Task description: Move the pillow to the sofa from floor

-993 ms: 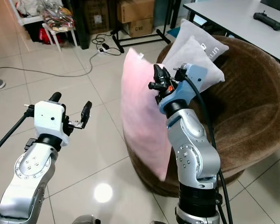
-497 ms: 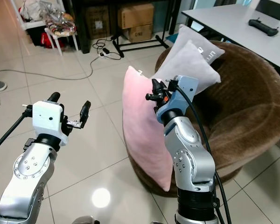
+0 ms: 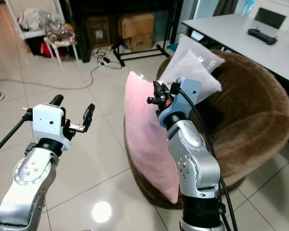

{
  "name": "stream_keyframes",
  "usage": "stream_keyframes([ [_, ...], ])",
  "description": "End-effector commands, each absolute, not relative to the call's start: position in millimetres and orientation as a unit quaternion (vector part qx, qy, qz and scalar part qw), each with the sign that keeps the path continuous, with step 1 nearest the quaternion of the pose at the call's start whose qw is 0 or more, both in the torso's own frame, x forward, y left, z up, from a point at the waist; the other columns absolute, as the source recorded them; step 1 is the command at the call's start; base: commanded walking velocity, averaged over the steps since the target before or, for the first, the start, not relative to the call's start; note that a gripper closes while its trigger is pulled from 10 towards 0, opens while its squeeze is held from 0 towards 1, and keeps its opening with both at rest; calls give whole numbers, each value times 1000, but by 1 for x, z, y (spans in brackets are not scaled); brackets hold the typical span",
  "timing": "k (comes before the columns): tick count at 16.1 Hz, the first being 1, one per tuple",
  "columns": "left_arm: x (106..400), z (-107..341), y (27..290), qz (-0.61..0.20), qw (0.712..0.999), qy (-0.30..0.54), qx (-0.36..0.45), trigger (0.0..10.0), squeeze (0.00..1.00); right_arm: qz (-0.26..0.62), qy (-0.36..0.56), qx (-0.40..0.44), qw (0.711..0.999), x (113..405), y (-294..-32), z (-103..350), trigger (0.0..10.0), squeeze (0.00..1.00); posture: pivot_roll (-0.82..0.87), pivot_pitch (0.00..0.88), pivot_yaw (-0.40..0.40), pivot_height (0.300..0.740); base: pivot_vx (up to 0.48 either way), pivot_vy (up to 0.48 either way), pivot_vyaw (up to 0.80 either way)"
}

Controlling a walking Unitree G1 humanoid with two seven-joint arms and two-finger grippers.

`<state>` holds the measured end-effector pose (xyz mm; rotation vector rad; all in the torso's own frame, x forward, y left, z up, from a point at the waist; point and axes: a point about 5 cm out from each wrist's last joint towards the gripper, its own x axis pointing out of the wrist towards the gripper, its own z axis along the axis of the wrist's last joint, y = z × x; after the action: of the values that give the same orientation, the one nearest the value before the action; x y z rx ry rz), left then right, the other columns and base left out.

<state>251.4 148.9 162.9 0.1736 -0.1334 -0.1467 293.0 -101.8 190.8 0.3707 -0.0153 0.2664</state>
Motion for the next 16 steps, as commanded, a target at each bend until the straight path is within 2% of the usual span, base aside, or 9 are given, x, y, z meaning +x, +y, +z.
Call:
stream_keyframes([
  [1,252,163,149,-74,991,-68,85,10000,322,140,-40,182,972,290,-102,203,10000,0,59,0,-39,740,341,0,0],
  [3,252,164,149,-75,991,-69,84,10000,322,143,-41,183,972,290,-101,204,10000,0,60,0,-40,740,345,0,0],
  [14,252,161,148,-83,991,-67,84,10000,322,119,-35,185,975,292,-112,202,10000,0,57,0,-41,740,344,0,-800],
  [16,252,159,147,-87,991,-63,86,10000,314,123,-36,181,975,291,-112,201,10000,0,58,0,-46,740,330,0,0],
])
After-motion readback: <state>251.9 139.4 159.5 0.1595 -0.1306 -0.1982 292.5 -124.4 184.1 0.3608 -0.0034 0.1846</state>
